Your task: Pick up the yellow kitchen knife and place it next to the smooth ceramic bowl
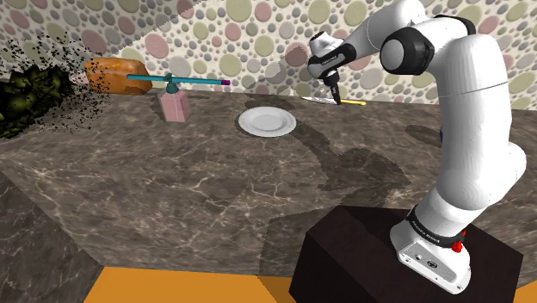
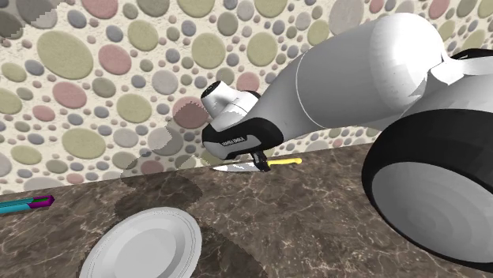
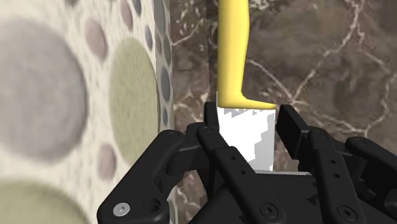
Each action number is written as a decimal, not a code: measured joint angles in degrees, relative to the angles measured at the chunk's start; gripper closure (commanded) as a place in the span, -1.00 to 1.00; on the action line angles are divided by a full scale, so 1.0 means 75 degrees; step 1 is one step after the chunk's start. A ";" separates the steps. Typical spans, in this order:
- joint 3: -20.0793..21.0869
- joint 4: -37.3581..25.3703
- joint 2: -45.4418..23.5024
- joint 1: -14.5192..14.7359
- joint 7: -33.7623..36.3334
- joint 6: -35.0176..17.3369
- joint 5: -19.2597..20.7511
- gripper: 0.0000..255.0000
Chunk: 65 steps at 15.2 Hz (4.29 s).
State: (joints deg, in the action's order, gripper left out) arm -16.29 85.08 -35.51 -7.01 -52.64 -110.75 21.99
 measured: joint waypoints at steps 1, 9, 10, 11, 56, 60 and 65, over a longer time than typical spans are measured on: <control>0.0002 -0.0026 -0.0017 -0.0008 -0.0009 0.0009 -0.0006 1.00; -0.0020 -0.0287 0.0200 0.0005 -0.0225 0.0493 -0.0022 1.00; -0.0025 -0.0329 0.0241 0.0004 -0.0265 0.0566 -0.0023 1.00; -0.0030 -0.0380 0.0275 0.0003 -0.0304 0.0639 -0.0024 1.00; -0.1243 0.6774 0.7730 -0.0968 -0.1171 -0.0010 0.2902 1.00; -0.1498 0.7505 0.8626 -0.1404 -0.1484 -0.0088 0.3427 1.00; -0.1848 0.8186 0.9729 -0.2036 -0.2083 -0.0051 0.4051 1.00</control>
State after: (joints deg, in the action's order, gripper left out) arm -30.15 146.47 37.46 -22.27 -68.26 -111.14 52.38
